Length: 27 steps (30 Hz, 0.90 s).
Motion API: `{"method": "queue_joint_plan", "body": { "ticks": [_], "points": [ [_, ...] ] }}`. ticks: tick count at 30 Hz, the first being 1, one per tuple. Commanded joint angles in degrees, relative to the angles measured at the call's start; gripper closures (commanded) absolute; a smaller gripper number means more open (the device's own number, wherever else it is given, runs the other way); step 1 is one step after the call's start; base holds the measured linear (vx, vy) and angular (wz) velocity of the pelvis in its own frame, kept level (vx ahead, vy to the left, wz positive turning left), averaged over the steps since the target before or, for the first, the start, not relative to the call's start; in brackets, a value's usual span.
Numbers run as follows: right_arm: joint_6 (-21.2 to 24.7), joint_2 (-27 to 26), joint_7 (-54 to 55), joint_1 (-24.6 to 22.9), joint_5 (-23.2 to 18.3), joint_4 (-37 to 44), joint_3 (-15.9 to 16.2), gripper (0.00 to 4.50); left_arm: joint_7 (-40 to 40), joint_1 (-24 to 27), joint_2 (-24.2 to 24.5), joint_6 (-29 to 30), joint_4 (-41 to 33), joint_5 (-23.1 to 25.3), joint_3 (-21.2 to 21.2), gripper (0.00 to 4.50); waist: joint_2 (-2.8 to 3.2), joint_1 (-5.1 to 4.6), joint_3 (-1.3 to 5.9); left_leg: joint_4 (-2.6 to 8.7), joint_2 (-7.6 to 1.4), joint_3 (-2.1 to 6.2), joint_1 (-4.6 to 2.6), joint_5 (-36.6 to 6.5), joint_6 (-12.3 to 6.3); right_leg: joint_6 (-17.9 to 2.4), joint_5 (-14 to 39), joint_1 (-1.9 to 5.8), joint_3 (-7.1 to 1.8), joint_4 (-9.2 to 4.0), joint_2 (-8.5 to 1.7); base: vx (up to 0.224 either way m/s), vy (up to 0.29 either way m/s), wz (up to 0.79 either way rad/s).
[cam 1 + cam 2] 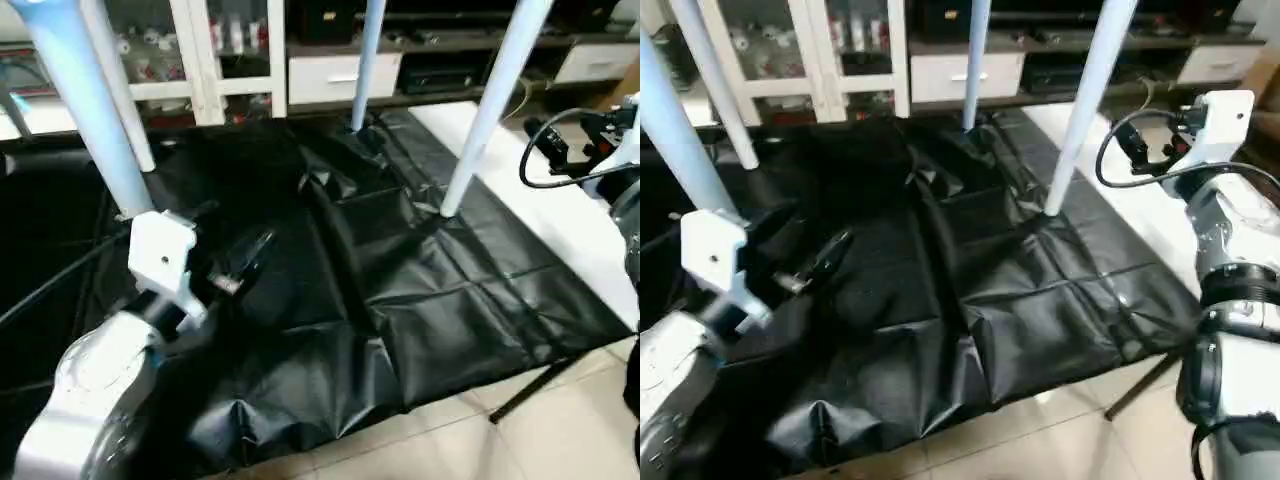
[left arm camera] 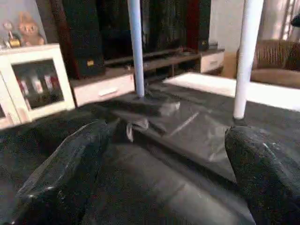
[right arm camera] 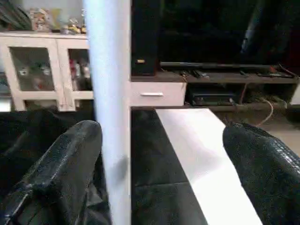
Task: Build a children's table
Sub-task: Flip table
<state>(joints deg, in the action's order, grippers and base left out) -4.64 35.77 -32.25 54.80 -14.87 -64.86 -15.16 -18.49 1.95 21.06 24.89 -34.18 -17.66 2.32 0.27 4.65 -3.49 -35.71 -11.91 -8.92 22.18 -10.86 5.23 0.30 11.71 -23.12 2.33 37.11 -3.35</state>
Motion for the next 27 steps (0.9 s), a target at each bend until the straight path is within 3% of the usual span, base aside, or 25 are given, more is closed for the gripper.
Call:
{"method": "queue_joint_plan", "body": {
  "ticks": [1,2,3,4,6,7,8,9,10,12,13,15,17,19,20,25,26,27],
  "points": [
    [-1.18,0.55,-0.29,2.55,0.87,-2.36,0.15,0.05,-0.84,0.58,1.04,1.97,-2.72,-1.65,1.02,0.13,0.08,0.38,2.87,3.47,-0.16,-0.4,-0.34,-9.59,-3.36,-15.99,3.58,2.34,-1.3,-4.02,-2.47,0.0,0.0,0.0],
    [-1.28,0.4,-1.19,3.23,0.92,-3.33,0.15,0.05,-0.94,0.7,1.35,2.6,-3.31,-1.83,1.03,0.13,0.01,0.48,2.73,3.52,-0.21,-0.42,-0.27,-10.15,-3.8,-16.33,3.92,2.36,-1.2,-4.06,-2.51,0.0,0.0,0.0],
    [-2.17,0.02,-3.13,4.51,1.28,-5.48,0.12,0.05,-1.04,0.81,2.2,3.88,-4.24,-2.18,1.5,0.13,0.15,0.55,2.08,3.63,-0.21,-0.48,-0.25,-12.09,-4.09,-16.32,6.27,2.04,-1.25,-4.36,-2.51,0.0,0.0,0.0],
    [-2.89,-0.13,-3.06,4.81,1.77,-6.06,0.4,0.05,-0.94,0.69,2.44,4.37,-4.46,-2.29,1.81,0.13,0.11,0.59,2.05,3.66,-0.22,-0.47,-0.34,-12.84,-4.03,-16.31,7.54,2.1,-1.23,-4.4,-2.57,0.0,0.0,0.0],
    [-4.25,-0.56,-3.23,5.13,2.27,-6.79,0.44,0.05,-0.92,0.6,2.85,5.03,-4.9,-2.43,2.63,0.13,0.71,1.01,1.06,3.96,-0.25,-0.29,-0.3,-13.96,-3.75,-15.58,10.4,1.64,-1.29,-4.77,-2.75,0.0,0.0,0.0],
    [-4.25,-0.56,-3.23,5.13,2.27,-6.79,0.44,0.05,-0.92,0.6,2.85,5.03,-4.9,-2.43,2.63,0.13,0.69,0.99,1.09,3.93,-0.31,-0.43,-0.45,-14.64,-3.66,-15.43,10.96,1.53,-1.36,-4.9,-2.7,0.0,0.0,0.0],
    [-5.69,-1.23,-3.46,5.53,2.24,-7.64,-0.02,0.05,-1.0,1.12,3.64,5.89,-5.91,-3.19,4.32,0.13,1.1,1.27,0.74,4.07,-0.28,-0.17,-0.33,-14.59,-3.41,-15.36,10.88,1.51,-1.33,-4.68,-2.83,0.0,0.0,0.0],
    [-6.16,-1.48,-3.32,5.67,2.16,-7.96,-0.22,0.05,-0.97,1.35,3.94,6.23,-6.32,-3.57,5.01,0.13,0.88,1.13,0.69,4.12,-0.35,-0.21,-0.38,-15.45,-3.2,-15.64,11.21,1.57,-1.31,-4.7,-2.83,0.0,0.0,0.0],
    [-6.63,-1.71,-3.1,5.72,2.15,-8.11,-0.33,0.05,-0.94,1.81,4.34,6.63,-6.88,-3.99,5.94,0.13,1.19,1.33,0.41,4.2,-0.33,-0.04,-0.31,-15.22,-3.19,-15.77,10.86,1.54,-1.28,-4.65,-2.89,0.0,0.0,0.0],
    [-8.39,-2.01,-1.2,5.88,3.02,-8.72,-0.26,0.05,-1.16,2.55,5.49,8.04,-8.04,-5.02,7.73,0.13,0.98,1.46,0.51,3.91,-0.28,-0.09,0.01,-12.03,-3.98,-16.43,7.05,1.76,-1.4,-4.3,-2.87,0.0,0.0,0.0],
    [-9.19,-2.17,-0.12,6.0,3.36,-9.02,-0.36,0.05,-1.45,3.08,6.1,8.82,-8.7,-5.7,8.89,0.13,1.32,1.66,0.31,3.73,-0.19,-0.13,0.32,-9.13,-5.12,-16.98,3.83,1.5,-1.36,-4.13,-2.67,0.0,0.0,0.0],
    [-10.34,-2.36,1.95,6.29,3.67,-9.4,-0.78,0.05,-2.04,3.96,7.14,9.87,-9.67,-6.46,10.89,0.13,1.77,2.07,-0.61,3.76,-0.16,-0.09,0.43,-9.06,-6.13,-17.52,4.09,1.22,-1.29,-4.14,-2.66,0.0,0.0,0.0],
    [-10.62,-2.65,2.57,6.73,3.62,-9.95,-1.38,0.05,-2.45,4.53,8.32,11.51,-10.7,-7.63,12.6,0.13,1.91,2.21,-0.83,3.72,-0.1,-0.04,0.58,-8.56,-6.39,-17.63,4.19,1.27,-1.35,-4.04,-2.79,0.0,0.0,0.0],
    [-10.52,-2.87,2.18,7.04,3.4,-10.08,-1.61,0.05,-2.34,4.58,8.6,12.32,-11.47,-8.29,13.13,0.13,2.08,2.28,-0.66,3.41,-0.06,-0.05,0.81,-5.18,-7.67,-18.17,0.1,1.22,-1.39,-3.59,-2.56,0.0,0.0,0.0],
    [-10.66,-2.99,1.97,7.18,3.29,-10.12,-1.69,0.05,-2.32,4.72,8.69,12.68,-11.88,-8.67,13.5,0.13,2.31,2.29,-1.04,3.42,-0.21,-0.13,0.9,-4.99,-8.39,-18.71,-1.22,0.82,-1.31,-3.6,-2.34,0.0,0.0,0.0],
    [-11.47,-3.46,2.29,8.19,3.68,-10.59,-1.59,0.05,-2.16,5.45,9.38,14.13,-13.13,-9.73,14.26,0.13,2.67,2.58,-2.15,3.72,-0.4,-0.13,0.89,-7.59,-8.26,-19.1,1.76,0.76,-1.42,-3.82,-2.75,0.0,0.0,0.0],
    [-11.79,-3.54,3.0,8.56,4.05,-10.79,-1.6,0.05,-2.38,5.77,9.89,14.85,-13.61,-10.59,15.29,0.13,3.04,2.78,-2.61,3.84,-0.41,-0.02,0.94,-8.11,-8.0,-19.01,2.62,0.69,-1.44,-3.84,-2.87,0.0,0.0,0.0],
    [-11.79,-3.54,3.0,8.56,4.05,-10.79,-1.6,0.05,-2.38,5.77,9.89,14.85,-13.61,-10.59,15.29,0.13,2.79,2.76,-2.71,3.86,-0.35,-0.11,0.93,-8.43,-7.63,-19.05,3.24,0.79,-1.52,-3.92,-2.87,0.0,0.0,0.0]
  ]
}}
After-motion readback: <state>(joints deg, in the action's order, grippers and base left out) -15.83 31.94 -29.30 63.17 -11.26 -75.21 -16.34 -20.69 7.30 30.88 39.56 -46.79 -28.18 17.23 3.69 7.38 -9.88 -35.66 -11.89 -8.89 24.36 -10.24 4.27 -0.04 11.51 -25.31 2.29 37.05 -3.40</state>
